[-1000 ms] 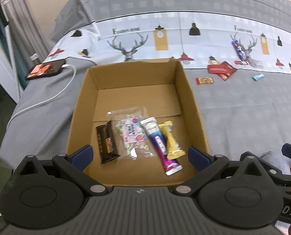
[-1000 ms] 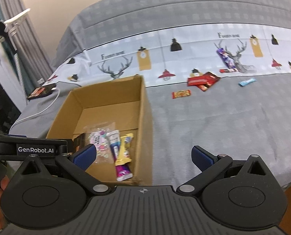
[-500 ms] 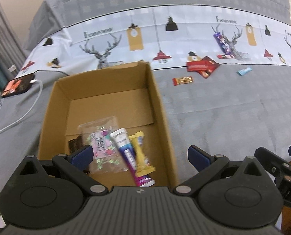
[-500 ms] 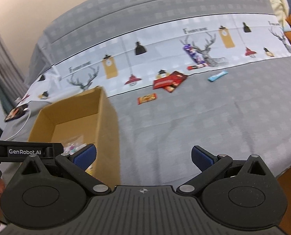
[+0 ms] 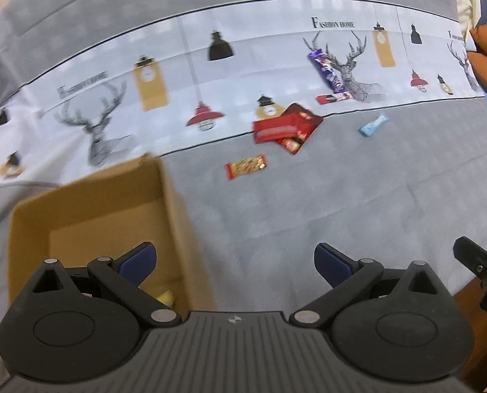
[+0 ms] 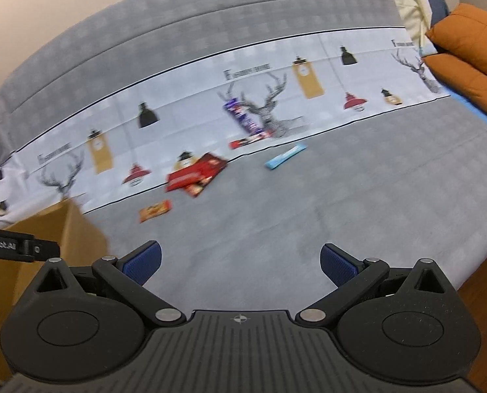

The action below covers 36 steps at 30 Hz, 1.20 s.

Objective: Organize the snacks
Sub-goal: 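Move the left tool to the red packet while the right tool reaches the blue stick pack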

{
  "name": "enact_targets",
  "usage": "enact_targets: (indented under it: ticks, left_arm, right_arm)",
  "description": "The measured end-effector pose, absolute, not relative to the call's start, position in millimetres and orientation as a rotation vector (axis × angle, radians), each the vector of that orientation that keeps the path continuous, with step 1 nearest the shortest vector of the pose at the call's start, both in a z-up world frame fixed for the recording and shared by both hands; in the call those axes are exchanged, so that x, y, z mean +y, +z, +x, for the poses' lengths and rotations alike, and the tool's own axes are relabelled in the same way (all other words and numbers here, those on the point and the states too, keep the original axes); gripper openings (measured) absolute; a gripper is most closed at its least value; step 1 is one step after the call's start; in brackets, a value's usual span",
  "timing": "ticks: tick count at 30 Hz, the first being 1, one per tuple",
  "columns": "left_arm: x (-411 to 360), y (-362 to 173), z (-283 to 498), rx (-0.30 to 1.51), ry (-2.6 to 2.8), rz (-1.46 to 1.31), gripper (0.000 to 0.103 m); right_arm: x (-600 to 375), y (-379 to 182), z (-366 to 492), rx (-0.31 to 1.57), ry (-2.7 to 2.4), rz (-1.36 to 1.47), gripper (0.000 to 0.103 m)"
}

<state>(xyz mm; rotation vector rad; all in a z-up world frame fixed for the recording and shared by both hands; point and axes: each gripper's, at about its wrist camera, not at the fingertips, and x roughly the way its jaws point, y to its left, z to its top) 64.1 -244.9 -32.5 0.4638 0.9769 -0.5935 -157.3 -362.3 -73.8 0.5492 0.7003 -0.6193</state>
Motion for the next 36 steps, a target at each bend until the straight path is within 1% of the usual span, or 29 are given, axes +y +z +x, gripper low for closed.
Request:
enact_targets:
  ticks: [4, 8, 12, 17, 21, 26, 29, 32, 33, 35, 36]
  left_arm:
    - [-290.5, -50.3, 97.3, 0.987, -0.631, 0.475, 0.103]
    - [-343.2, -84.5, 139.4, 1.014, -0.708, 0.53, 0.103]
    - [-389.3, -120.6, 179.9, 0.99, -0.77, 0.636, 0.103]
    - [-430.6, -167.8, 225.0, 0.979, -0.777, 0.746, 0.103]
    - [-452.1, -192.7, 250.0, 1.007, -0.808, 0.745, 0.103]
    - [-467.6, -215.1, 270.1, 1.021, -0.807, 0.733, 0.103]
    - [-467.5, -217.4, 283.8, 1.079, -0.825, 0.665, 0.103]
    - [-459.8, -216.7, 299.0, 1.132, -0.786, 0.577, 0.103]
    - [-455.2, -217.1, 301.9, 1.139, -0.765, 0.546, 0.102]
    - [-445.3, -215.3, 303.7, 1.16, -0.775, 0.48, 0.086]
    - [-440.7, -211.7, 302.9, 1.167, -0.79, 0.45, 0.073]
  right_arm:
    - [-405.0, -85.9, -144.3, 0.7, -0.653, 0.551, 0.103]
    - [-451.2, -103.8, -119.8, 0.695, -0.678, 0.567, 0.103]
    - [-497.9, -131.1, -77.8, 0.717, -0.694, 0.617, 0.103]
    - [-537.8, -172.2, -14.3, 0.753, -0.718, 0.588, 0.103]
    - [-561.1, -208.2, 32.4, 0.78, -0.734, 0.589, 0.103]
    - [-583.0, -253.8, 74.8, 0.874, -0.771, 0.596, 0.103]
    - [-588.4, -276.2, 88.7, 0.919, -0.786, 0.639, 0.103]
    - [-583.3, -283.8, 95.8, 0.911, -0.828, 0.554, 0.103]
    - [-581.6, -285.1, 96.4, 0.903, -0.833, 0.536, 0.103]
    - [-579.6, -286.3, 94.4, 0.884, -0.831, 0.523, 0.103]
    - [-578.7, -286.2, 93.0, 0.881, -0.822, 0.516, 0.102]
